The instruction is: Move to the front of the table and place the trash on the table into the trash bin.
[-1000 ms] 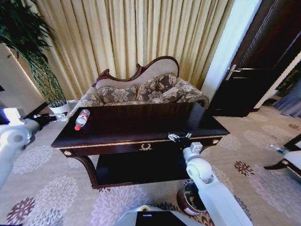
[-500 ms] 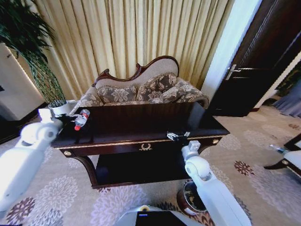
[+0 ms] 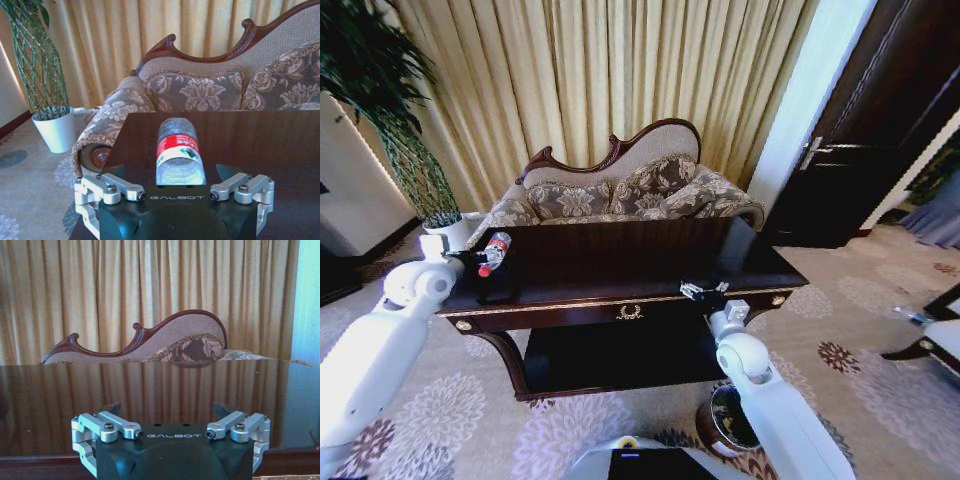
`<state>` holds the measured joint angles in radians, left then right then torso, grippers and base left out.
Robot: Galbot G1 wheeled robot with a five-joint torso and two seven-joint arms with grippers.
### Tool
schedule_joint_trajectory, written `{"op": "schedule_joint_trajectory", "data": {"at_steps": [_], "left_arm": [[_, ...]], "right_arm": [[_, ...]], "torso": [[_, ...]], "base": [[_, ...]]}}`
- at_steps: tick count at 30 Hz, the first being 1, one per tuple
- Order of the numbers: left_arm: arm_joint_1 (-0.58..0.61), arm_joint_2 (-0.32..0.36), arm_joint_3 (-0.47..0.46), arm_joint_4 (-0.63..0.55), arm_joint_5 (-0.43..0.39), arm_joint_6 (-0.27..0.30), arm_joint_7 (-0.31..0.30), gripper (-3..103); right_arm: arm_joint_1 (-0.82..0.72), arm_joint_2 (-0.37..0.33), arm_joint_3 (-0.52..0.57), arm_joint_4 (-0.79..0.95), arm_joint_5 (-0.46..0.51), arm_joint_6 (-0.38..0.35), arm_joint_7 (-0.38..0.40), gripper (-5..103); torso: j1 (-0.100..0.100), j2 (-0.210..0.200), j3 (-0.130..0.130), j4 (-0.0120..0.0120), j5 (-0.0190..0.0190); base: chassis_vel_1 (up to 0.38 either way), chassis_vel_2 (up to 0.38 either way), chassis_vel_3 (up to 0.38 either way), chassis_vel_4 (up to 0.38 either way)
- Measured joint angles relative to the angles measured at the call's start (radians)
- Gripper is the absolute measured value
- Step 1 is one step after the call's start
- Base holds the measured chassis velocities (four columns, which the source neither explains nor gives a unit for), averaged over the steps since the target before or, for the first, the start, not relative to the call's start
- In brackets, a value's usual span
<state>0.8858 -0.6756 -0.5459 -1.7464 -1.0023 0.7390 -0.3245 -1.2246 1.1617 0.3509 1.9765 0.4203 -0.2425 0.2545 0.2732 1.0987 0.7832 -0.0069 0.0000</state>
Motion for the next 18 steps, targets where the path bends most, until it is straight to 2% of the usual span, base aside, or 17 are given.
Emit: {"op": "schedule_joint_trajectory", "data": {"at_steps": [11, 18], "left_arm": [[0.001, -0.007, -0.014, 0.045, 0.004, -0.001, 0.020, 100], [-0.026, -0.021, 0.014, 0.070, 0.018, -0.002, 0.035, 100]], "right_arm": [[-0.005, -0.009, 0.008, 0.012, 0.003, 0.001, 0.006, 100], [-0.019, -0.008, 0.019, 0.015, 0.003, 0.012, 0.003, 100]], "torso": [[0.000, 0.000, 0.000, -0.0002, -0.0001], [0.000, 0.000, 0.000, -0.0001, -0.0001]], "base": [[0.000, 0.000, 0.000, 0.000], [0.000, 0.000, 0.000, 0.000]]}}
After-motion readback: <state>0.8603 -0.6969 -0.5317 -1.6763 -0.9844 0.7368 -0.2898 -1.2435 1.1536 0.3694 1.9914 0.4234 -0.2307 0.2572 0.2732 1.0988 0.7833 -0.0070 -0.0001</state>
